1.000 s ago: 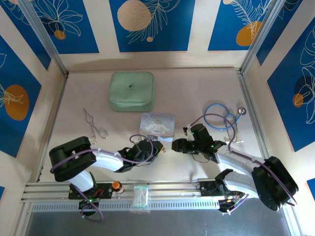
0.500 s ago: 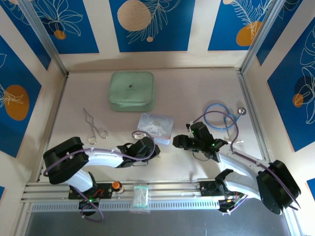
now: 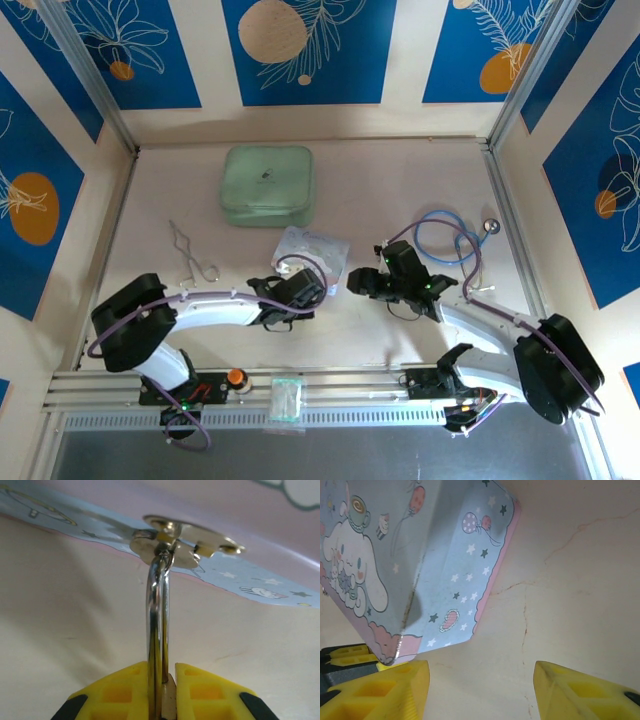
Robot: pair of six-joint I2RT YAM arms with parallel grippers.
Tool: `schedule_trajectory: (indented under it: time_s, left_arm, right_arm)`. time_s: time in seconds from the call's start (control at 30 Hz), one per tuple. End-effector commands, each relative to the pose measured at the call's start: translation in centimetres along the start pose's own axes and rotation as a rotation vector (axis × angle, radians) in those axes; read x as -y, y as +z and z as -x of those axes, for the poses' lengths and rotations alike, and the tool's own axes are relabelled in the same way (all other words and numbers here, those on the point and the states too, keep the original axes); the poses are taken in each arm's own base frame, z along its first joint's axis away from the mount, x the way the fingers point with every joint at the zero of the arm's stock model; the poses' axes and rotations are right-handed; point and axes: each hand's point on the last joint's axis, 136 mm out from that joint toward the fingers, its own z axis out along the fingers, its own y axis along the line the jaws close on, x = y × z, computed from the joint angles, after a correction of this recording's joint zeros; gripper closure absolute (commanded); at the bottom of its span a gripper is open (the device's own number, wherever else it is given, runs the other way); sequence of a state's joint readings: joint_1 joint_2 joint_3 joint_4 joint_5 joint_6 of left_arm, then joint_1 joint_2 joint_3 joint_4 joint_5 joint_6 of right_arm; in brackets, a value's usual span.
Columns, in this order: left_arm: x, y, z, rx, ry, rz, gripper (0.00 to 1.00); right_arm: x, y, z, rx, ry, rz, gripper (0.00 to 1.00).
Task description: Unlock the padlock with the key
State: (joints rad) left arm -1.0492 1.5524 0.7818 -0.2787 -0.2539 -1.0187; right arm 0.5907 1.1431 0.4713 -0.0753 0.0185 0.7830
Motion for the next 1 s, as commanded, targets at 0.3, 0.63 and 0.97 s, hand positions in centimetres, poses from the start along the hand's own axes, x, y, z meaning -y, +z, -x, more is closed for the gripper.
schedule_trajectory:
  time_s: [0.3, 0.63, 0.97]
  left_arm:
    - [-2.7, 0.3, 0.2, 0.017, 0.166, 0.208, 0.76]
    - [-2.0, -0.4, 0.1, 0.072, 0.251, 0.308, 0.81]
    - [-0.3, -0.7, -0.7, 0.084, 0.304, 0.333, 0.69]
  right_arm:
    - [-0.8, 0.6, 0.0, -0.022, 0.021, 0.027, 0.43]
    - [-0.1, 1.5, -0.6, -0.057, 0.048, 0.008, 0.44]
    - [0.6, 0.6, -0.3, -0.009, 0.058, -0.023, 0.44]
